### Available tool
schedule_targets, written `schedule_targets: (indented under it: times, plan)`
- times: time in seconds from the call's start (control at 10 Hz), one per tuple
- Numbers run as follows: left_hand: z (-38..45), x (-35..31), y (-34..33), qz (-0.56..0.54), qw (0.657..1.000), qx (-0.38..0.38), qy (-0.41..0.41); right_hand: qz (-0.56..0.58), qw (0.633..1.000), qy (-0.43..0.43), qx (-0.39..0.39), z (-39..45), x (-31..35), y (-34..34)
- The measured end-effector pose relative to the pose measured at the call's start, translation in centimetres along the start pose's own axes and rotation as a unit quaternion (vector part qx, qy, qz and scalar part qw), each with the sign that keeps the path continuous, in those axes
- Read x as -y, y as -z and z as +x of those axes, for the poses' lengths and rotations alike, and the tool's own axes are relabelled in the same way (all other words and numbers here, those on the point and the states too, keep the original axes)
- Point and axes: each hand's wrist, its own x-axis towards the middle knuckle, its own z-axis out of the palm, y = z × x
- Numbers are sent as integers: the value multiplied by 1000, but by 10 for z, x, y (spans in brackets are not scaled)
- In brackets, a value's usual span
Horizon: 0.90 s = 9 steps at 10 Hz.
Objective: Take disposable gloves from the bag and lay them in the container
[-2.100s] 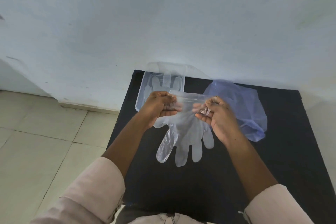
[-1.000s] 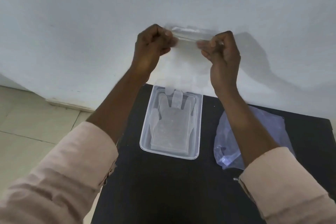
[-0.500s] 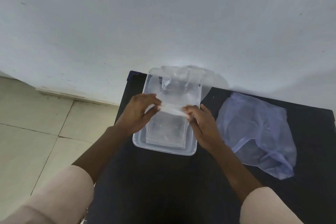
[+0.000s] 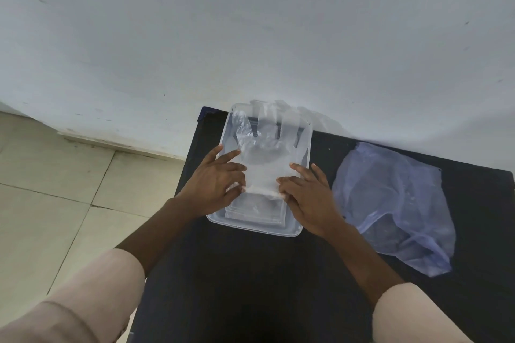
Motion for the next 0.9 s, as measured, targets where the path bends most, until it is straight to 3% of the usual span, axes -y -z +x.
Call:
schedule_targets:
  times: [0.6, 0.9]
  plan:
    - [2, -2, 14, 82, 988, 130, -34, -61, 990, 16, 123, 3, 5, 14]
    - [1, -2, 16, 108, 983, 138, -55, -112, 966, -18, 232, 7, 16, 28]
